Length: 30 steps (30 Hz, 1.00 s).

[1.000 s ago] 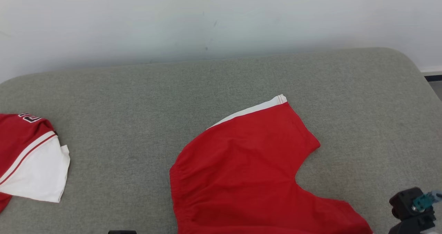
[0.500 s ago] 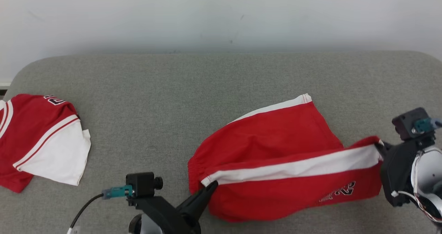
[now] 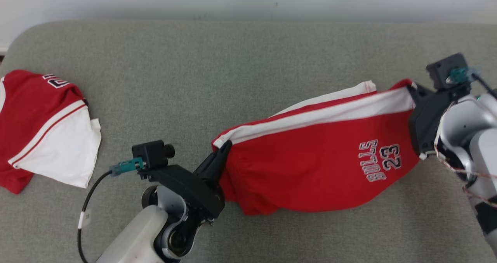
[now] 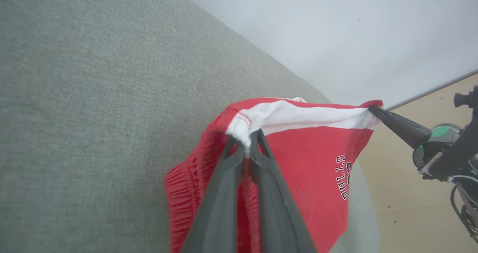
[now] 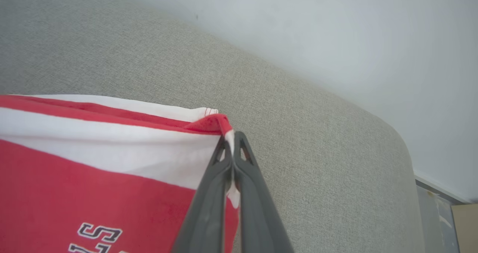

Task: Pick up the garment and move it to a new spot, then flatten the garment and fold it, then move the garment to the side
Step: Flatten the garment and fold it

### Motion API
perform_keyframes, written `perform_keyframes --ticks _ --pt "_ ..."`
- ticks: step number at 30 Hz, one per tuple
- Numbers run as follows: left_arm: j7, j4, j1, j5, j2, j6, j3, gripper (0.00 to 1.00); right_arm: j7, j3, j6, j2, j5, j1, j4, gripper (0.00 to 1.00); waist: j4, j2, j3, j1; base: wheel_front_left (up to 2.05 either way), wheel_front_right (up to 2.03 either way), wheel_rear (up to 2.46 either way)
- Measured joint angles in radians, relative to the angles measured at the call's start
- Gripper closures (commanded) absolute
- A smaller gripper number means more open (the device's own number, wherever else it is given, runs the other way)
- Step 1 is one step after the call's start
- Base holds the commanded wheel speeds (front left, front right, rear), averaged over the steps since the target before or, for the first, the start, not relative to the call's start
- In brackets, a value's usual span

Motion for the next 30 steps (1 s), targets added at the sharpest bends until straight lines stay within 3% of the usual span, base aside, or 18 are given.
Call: perform_keyframes --ticks 12,13,14,15,16,22,30 --pt "-0.067 0.153 -0.117 0.029 -0.077 -0.059 0.002 1.00 -0.215 -0.007 0.000 0.068 -0.042 -0.176 0.287 1.00 0.053 0.0001 0.101 0.0001 0.00 0.00 0.00" --pt "-0.071 0.162 -0.123 0.029 -0.081 -0.065 0.002 0.91 -0.229 -0.005 0.000 0.077 -0.042 -0.184 0.305 1.00 0.057 0.0001 0.105 0.0000 0.00 0.00 0.00" --pt "-0.076 0.169 -0.127 0.029 -0.085 -0.067 0.003 0.69 -0.235 -0.003 0.000 0.082 -0.043 -0.191 0.325 0.80 0.061 0.0001 0.107 0.0000 0.00 0.00 0.00" --pt "-0.077 0.177 -0.132 0.029 -0.089 -0.073 0.002 0.16 -0.243 0.001 0.000 0.086 -0.044 -0.196 0.343 0.02 0.063 0.0000 0.109 0.0000 0.00 0.00 0.00" --pt "-0.081 0.185 -0.137 0.029 -0.091 -0.075 0.002 0.00 -0.251 0.002 0.000 0.090 -0.044 -0.201 0.358 0.00 0.065 0.0000 0.110 0.0000 0.00 0.00 0.00" --pt "-0.142 0.225 -0.150 0.057 -0.105 -0.083 -0.002 0.00 -0.304 0.007 0.000 0.108 -0.034 -0.223 0.434 0.00 0.065 0.0000 0.095 -0.0002 0.00 0.00 0.00" --pt "-0.188 0.250 -0.105 0.099 -0.091 -0.086 -0.002 0.00 -0.326 0.014 0.000 0.112 0.066 -0.196 0.460 0.00 0.058 0.0000 0.052 -0.0003 0.00 0.00 0.00"
